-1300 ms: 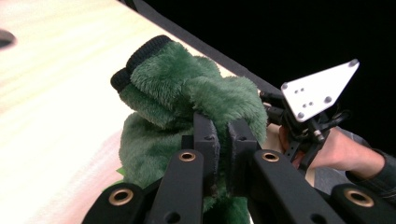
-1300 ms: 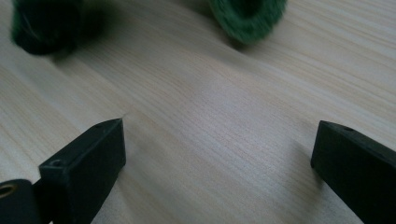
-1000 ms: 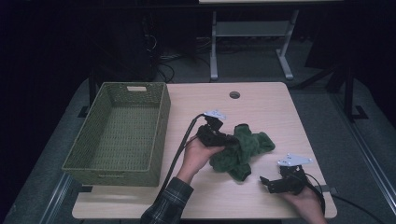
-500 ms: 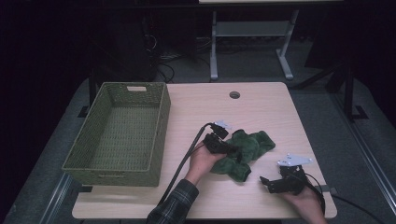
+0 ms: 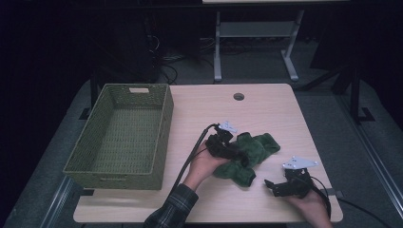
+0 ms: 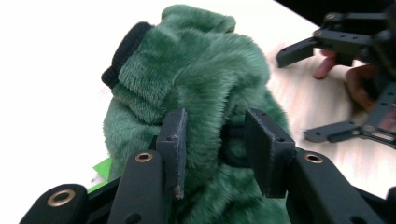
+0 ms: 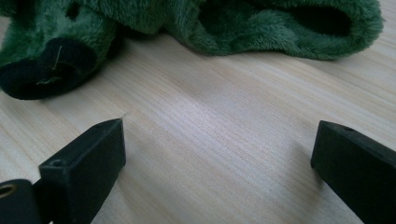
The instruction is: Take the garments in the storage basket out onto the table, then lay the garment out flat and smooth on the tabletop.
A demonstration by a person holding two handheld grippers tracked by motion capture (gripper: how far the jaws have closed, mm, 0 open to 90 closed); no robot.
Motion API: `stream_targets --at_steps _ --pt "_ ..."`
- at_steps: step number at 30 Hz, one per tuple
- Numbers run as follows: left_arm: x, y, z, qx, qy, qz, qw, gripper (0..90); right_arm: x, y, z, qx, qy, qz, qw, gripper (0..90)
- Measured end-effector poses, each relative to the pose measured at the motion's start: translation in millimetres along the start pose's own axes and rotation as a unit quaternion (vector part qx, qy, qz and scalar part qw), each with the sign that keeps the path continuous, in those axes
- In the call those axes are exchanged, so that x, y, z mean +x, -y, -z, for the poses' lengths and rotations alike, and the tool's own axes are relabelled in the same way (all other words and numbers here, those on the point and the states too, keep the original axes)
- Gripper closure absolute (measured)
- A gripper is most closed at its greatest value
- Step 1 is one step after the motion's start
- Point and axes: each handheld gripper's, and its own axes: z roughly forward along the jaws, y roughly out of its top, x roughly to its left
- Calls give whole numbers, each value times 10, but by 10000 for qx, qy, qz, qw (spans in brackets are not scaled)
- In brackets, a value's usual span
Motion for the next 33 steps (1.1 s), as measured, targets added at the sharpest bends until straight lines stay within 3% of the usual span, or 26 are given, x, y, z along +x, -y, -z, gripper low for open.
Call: stream_targets --at_steps 9,13,17,28,31,33 --pt "-278 97 306 -139 35 -183 9997 630 -1 0 0 2 5 6 10000 28" --pt "-376 175 315 -86 96 -208 9997 662 0 0 0 3 6 2 10000 29" --pt "-470 306 243 37 -75 -287 9996 665 1 0 0 5 6 -3 10000 29" --pt "-398 497 9 301 -295 -166 9990 618 1 1 1 3 3 9 10000 29" --pt "-355 527 -36 353 -310 -158 9988 619 9 -10 23 81 9 2 10000 74" --pt "-315 539 -51 407 -356 -192 9984 637 11 -20 63 54 -207 -32 9998 129"
